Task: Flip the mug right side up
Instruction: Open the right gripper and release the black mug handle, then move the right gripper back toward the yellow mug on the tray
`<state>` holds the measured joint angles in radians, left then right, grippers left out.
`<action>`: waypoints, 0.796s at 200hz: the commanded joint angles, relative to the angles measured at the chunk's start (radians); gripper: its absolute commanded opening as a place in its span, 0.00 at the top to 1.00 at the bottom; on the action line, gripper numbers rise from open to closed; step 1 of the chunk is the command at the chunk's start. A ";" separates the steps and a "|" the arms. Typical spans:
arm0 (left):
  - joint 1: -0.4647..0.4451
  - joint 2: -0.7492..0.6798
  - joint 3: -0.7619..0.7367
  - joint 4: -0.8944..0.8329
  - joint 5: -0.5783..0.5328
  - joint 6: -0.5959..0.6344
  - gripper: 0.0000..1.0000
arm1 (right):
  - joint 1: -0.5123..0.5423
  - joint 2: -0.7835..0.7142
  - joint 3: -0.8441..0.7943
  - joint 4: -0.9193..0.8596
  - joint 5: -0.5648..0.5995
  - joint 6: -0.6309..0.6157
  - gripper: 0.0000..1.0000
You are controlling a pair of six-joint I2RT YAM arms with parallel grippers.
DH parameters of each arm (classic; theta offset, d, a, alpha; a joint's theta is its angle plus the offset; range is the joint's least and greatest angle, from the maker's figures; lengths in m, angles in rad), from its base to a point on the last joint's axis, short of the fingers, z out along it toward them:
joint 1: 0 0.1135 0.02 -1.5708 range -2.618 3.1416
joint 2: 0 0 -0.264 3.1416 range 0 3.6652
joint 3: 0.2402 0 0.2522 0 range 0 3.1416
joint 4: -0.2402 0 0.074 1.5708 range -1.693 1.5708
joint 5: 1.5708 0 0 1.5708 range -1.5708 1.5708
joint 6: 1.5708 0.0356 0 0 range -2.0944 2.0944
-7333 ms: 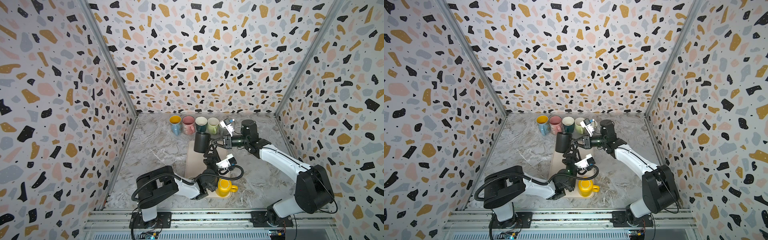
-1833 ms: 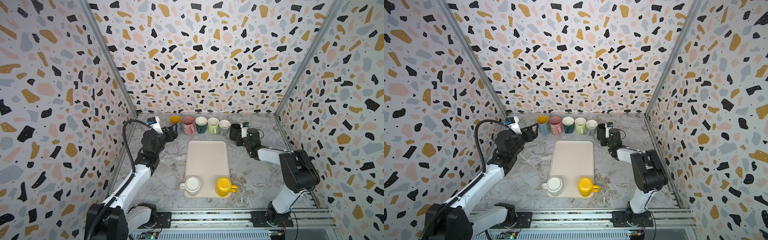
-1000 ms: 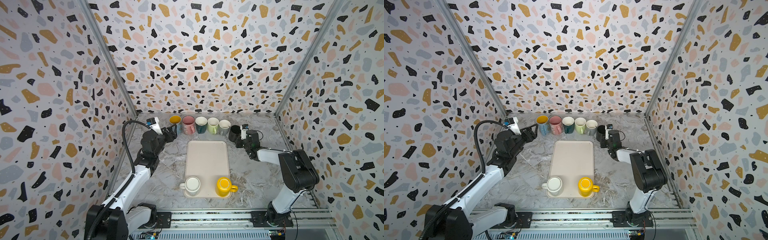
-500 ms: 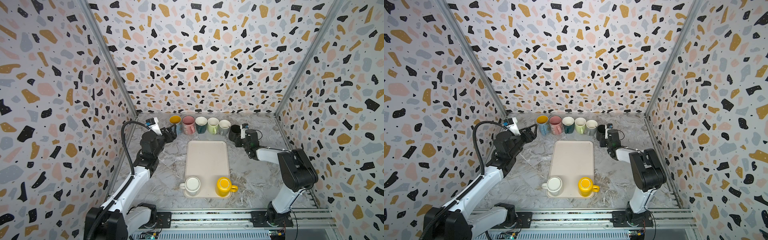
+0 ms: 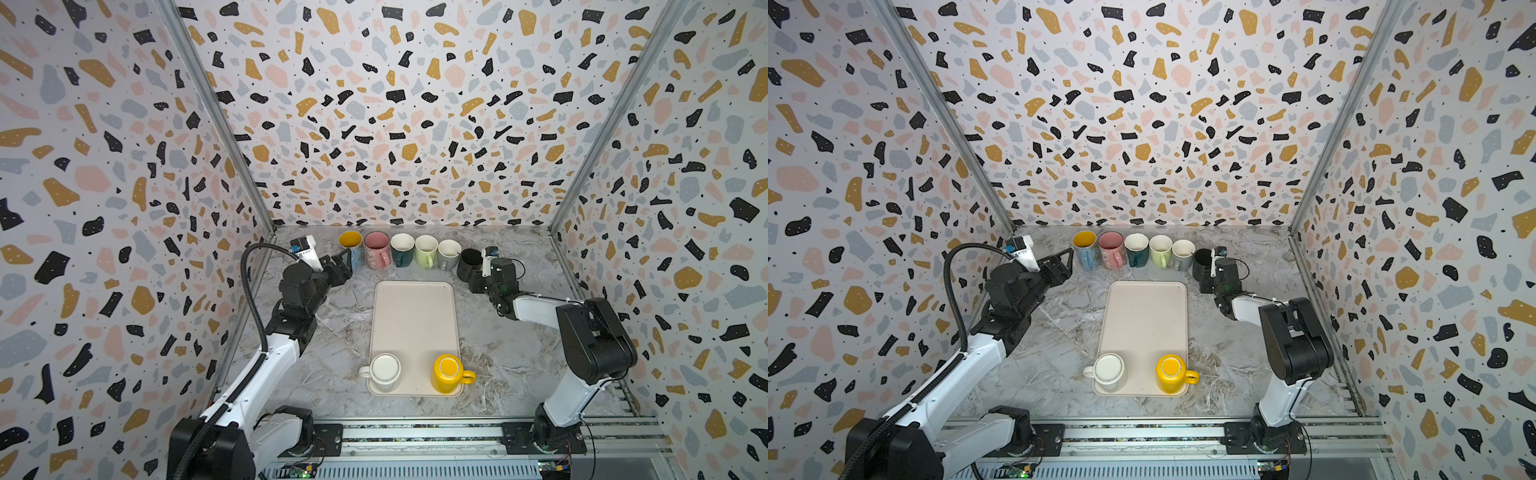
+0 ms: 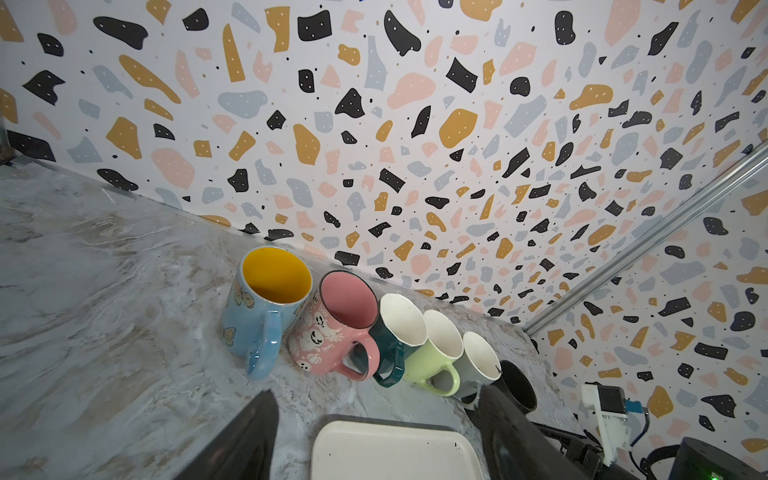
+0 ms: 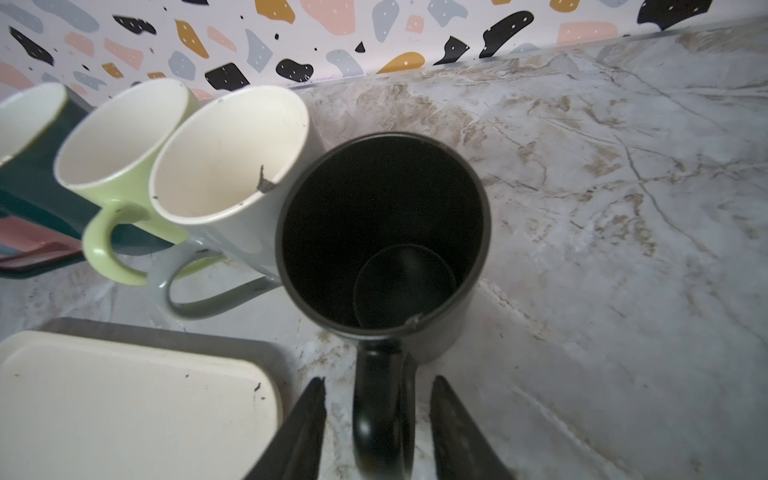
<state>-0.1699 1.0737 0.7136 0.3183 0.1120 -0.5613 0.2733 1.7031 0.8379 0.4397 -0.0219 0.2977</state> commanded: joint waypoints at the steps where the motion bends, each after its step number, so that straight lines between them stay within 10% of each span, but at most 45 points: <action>1: 0.006 -0.026 0.019 0.024 -0.014 0.014 0.23 | 0.010 -0.134 -0.042 0.057 -0.039 0.000 0.47; 77: 0.006 -0.042 0.039 0.041 -0.074 -0.042 0.22 | 0.011 -0.439 0.060 -0.500 -0.272 0.262 0.48; 159: 0.006 -0.108 -0.052 0.075 -0.095 -0.079 0.22 | -0.091 -0.742 -0.232 -0.631 -0.861 0.994 0.56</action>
<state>-0.1699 1.0092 0.6811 0.3412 0.0410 -0.6346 0.1883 1.0443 0.7036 -0.1455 -0.6651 0.9596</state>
